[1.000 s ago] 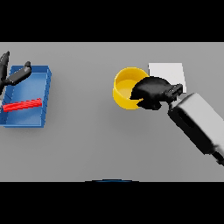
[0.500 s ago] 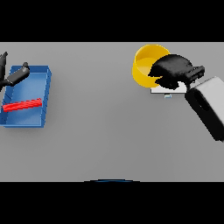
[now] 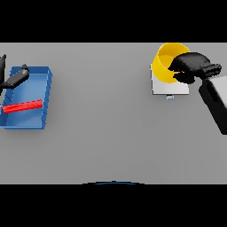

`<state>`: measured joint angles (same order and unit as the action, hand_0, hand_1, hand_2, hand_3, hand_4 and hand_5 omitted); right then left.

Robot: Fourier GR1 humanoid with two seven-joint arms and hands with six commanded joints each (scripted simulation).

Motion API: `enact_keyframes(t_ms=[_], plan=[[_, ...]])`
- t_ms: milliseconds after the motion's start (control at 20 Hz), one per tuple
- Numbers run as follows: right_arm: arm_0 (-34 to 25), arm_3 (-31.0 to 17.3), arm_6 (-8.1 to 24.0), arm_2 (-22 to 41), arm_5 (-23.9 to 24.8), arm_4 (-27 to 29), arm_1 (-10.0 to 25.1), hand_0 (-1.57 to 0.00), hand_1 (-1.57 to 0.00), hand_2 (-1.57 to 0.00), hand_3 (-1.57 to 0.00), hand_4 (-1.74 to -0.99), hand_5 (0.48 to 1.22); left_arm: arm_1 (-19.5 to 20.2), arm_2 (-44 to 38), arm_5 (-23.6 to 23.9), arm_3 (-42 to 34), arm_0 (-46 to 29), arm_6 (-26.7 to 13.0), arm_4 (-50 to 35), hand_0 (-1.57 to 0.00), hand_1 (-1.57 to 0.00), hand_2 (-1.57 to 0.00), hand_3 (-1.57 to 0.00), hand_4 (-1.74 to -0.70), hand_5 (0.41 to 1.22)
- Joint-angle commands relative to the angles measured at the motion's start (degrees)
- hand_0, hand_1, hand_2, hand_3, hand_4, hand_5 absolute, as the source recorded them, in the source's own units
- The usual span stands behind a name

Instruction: Pick up the red beaker and tilt it to pour out 1 green nut into yellow bowl. Pick up the yellow bowl and place it on the metallic measuring scale.

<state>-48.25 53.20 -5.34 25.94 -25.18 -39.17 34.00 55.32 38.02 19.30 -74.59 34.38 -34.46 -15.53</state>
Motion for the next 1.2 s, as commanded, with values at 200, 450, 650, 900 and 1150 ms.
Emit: enact_keyframes(t_ms=[200,450,650,900,1150], plan=[[-1.12,-8.55,-1.83,0.96,5.41,-1.35,-2.40,-1.57,-1.57,-1.57,-1.41,-1.724,1.221,0.16,-0.27,-1.01,0.80,0.08,0.92,-0.34,0.00,0.00,0.00,0.00,-0.81,0.749],[-2.22,-14.39,-2.24,1.54,7.55,-1.21,-4.03,-1.57,-1.49,-1.57,-1.50,-1.727,1.221,-0.11,0.01,-0.81,-0.11,0.22,0.15,-0.40,0.00,0.00,0.00,0.00,-0.80,0.725],[-3.19,-16.61,-4.22,1.91,8.11,-0.55,-4.54,-1.53,-1.40,-1.57,-1.32,-1.725,1.221,-0.27,-0.12,-1.18,0.47,0.95,0.49,-0.31,0.00,0.00,0.00,0.00,-0.81,0.734],[-4.35,-18.60,-2.93,1.08,6.15,0.80,-5.13,-0.98,-0.87,-0.95,-0.76,-1.504,0.983,-1.25,0.10,-1.57,2.39,1.46,0.17,-0.15,0.00,0.00,0.00,0.00,-0.81,0.744],[-5.19,-21.28,-4.58,1.52,5.46,0.35,-5.80,-0.32,-0.28,-0.45,-0.57,-1.397,0.799,-2.24,0.28,-2.05,4.05,2.45,0.59,0.25,0.00,0.00,0.00,0.00,-0.81,0.739]])
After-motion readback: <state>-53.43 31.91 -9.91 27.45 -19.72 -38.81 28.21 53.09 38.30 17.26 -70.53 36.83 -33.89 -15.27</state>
